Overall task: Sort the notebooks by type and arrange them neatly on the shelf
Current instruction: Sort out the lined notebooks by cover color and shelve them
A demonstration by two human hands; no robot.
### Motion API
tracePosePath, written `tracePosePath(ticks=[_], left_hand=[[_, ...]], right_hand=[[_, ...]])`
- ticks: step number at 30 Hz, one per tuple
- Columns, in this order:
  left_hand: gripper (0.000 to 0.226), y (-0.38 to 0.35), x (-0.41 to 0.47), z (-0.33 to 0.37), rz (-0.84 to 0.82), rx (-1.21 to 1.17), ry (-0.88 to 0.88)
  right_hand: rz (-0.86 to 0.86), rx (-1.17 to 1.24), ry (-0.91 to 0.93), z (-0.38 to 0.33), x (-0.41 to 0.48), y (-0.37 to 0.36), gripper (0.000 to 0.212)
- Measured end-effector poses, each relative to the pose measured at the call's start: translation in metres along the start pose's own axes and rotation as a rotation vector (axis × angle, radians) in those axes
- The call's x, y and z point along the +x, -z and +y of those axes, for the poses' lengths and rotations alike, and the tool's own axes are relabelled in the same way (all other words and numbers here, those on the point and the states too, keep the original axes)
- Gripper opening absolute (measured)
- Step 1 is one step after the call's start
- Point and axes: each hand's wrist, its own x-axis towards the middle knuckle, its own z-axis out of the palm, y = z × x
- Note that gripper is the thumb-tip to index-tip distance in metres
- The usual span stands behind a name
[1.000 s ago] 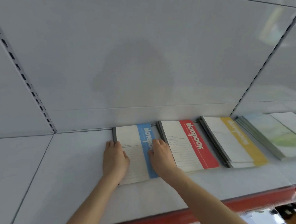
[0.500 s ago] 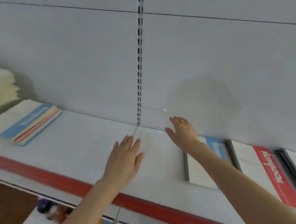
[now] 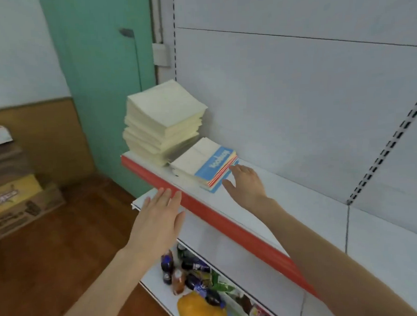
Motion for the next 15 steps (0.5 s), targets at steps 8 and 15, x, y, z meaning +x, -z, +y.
tracePosePath(ticks=[8,15], left_hand=[[0.042,-0.022,0.023,-0.081,0.006,-0.045,0.091],[0.056,-0.033,0.070,-0.104,-0.083,-0.189,0.115]], right_hand=[[-0.082,-0.052,0.031,-0.066,0.076,-0.039,0.057],[-0.210,-0.007,0.039,-0.065,0.123,-0.067,0.081]])
